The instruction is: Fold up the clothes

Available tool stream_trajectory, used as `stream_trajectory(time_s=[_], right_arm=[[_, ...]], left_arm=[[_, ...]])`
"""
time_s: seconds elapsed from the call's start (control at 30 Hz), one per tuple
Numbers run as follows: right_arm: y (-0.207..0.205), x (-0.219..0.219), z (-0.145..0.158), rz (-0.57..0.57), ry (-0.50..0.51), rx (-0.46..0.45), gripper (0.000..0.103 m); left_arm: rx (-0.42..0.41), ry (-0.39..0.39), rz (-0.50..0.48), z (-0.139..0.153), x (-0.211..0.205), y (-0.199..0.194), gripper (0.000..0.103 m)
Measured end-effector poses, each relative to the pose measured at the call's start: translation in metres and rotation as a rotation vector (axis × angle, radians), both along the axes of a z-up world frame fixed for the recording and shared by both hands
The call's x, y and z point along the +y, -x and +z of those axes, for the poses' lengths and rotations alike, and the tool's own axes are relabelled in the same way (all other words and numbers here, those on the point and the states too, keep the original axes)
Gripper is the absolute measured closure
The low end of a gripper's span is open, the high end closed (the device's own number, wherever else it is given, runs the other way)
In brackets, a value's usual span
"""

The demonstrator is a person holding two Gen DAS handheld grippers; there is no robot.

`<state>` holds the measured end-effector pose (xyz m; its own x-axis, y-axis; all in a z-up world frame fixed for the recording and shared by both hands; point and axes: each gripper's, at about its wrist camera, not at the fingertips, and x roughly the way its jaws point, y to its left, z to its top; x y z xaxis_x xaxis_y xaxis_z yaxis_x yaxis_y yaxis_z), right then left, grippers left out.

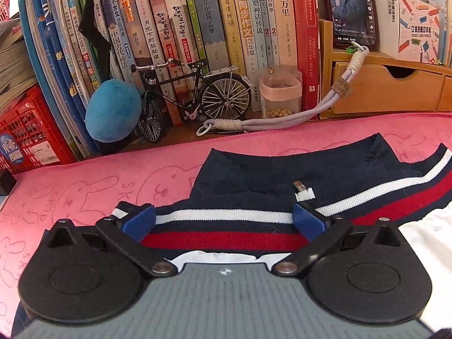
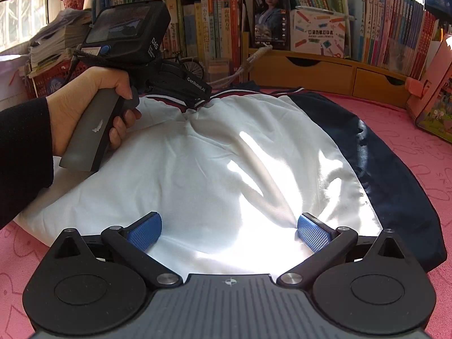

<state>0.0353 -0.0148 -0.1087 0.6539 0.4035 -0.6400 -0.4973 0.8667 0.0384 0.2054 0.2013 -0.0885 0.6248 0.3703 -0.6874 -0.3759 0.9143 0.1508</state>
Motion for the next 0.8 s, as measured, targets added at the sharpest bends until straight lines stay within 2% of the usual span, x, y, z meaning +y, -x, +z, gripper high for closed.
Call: stream_trajectory(time_s=[0.07,0.13,0.2,0.3,0.4,0.47,0.57,0.6,0.77,0.8], right_arm=[[0.0,0.0,0.0,0.0,0.0,0.0,0.0],[0.0,0.0,-0.001,0.0,-0.001,0.0,0.0],[0.0,0.0,-0.001,-0.001,-0.001,0.0,0.0],[0.0,0.0,-0.001,-0.001,-0.002,0.0,0.0],[0.0,0.0,-0.001,-0.001,-0.002,0.0,0.0],[0.0,0.0,-0.001,-0.001,-0.002,0.0,0.0],[0.0,0.0,-0.001,-0.001,-0.002,-0.001,0.0],[0.0,0.0,-0.001,-0.001,-0.002,-0.001,0.0],[-0.001,0.0,-0.002,0.0,-0.002,-0.002,0.0],[-0.001,0.0,-0.002,0.0,-0.002,-0.003,0.0]], left_arm=[[-0.009,0.0,0.003,0.007,0.001,0.001,0.0],[-0.032,0.01,0.005,0.018,0.003,0.008,0.008],[-0.056,0.02,0.004,0.029,0.004,0.016,0.009],[-0.12,0.044,-0.061,0.044,0.0,0.057,0.009],[-0.154,-0.016,-0.124,0.042,-0.009,0.113,0.007],[-0.131,-0.056,-0.139,0.034,-0.009,0.147,0.006],[-0.063,-0.14,-0.089,0.013,0.004,0.182,0.005],[-0.051,-0.155,-0.065,0.008,0.012,0.191,0.001],[-0.144,0.032,0.048,0.024,0.054,0.214,0.0],[-0.161,0.032,0.031,0.027,0.05,0.215,0.001]])
